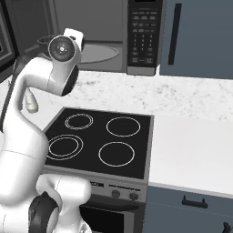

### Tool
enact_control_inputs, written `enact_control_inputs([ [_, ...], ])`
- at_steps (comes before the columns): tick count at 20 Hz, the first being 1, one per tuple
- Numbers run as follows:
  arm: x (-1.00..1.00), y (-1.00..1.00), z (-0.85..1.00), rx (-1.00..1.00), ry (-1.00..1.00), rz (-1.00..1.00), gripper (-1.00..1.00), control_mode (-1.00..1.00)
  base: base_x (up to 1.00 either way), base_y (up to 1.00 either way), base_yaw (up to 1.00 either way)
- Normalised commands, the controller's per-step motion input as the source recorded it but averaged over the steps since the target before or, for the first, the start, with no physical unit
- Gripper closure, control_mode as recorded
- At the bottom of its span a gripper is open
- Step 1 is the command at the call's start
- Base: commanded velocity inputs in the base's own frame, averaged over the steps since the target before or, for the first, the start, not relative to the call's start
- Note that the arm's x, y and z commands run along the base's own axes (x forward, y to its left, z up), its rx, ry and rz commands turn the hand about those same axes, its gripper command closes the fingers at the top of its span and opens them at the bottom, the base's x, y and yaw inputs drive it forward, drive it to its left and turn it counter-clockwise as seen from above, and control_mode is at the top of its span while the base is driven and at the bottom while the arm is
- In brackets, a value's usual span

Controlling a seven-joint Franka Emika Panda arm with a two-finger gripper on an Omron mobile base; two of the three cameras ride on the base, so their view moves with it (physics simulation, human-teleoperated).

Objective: Open the microwave, place the bowl with waffle inside the microwave, then close the microwave door and turn it on.

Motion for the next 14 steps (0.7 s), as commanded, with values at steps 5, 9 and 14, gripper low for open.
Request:
enact_control_inputs([
  [5,-0.92,0.0,0.05,-0.09,0.03,-0.07,-1.0,-1.0,0.0,0.0,0.0],
  [9,-0.09,0.03,-0.04,-0.15,0.08,0.01,-1.0,-1.0,0.0,0.0,0.0],
  [14,-0.65,-0.02,-0.02,-0.05,0.0,0.03,-1.0,-1.0,0.0,0.0,0.0],
])
